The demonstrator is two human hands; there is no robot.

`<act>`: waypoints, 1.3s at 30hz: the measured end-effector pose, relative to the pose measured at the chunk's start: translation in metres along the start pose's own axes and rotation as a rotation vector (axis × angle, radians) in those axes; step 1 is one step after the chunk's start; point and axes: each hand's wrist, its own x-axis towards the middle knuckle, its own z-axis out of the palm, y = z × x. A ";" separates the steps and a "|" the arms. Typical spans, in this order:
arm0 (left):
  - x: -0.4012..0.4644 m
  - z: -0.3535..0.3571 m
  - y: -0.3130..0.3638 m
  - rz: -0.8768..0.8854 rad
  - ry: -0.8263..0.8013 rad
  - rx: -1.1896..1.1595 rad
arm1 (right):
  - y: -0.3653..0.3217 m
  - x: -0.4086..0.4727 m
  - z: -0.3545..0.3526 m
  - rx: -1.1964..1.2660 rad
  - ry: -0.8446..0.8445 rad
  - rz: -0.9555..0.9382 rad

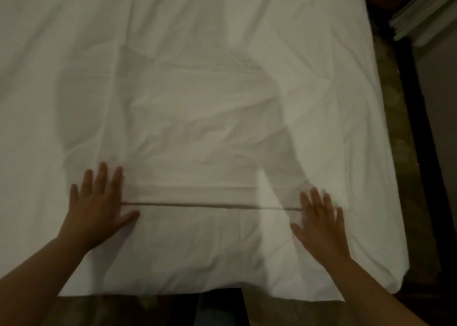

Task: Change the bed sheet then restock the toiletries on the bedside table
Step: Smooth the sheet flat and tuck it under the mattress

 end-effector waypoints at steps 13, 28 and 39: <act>0.003 -0.020 -0.002 -0.029 0.346 -0.045 | 0.020 0.028 -0.023 0.337 0.338 0.065; 0.010 -0.026 0.091 -1.027 0.134 -2.127 | -0.066 0.040 -0.054 2.529 0.161 1.116; -0.015 -0.068 0.094 -1.070 0.345 -2.206 | -0.044 0.006 -0.089 2.433 0.368 1.135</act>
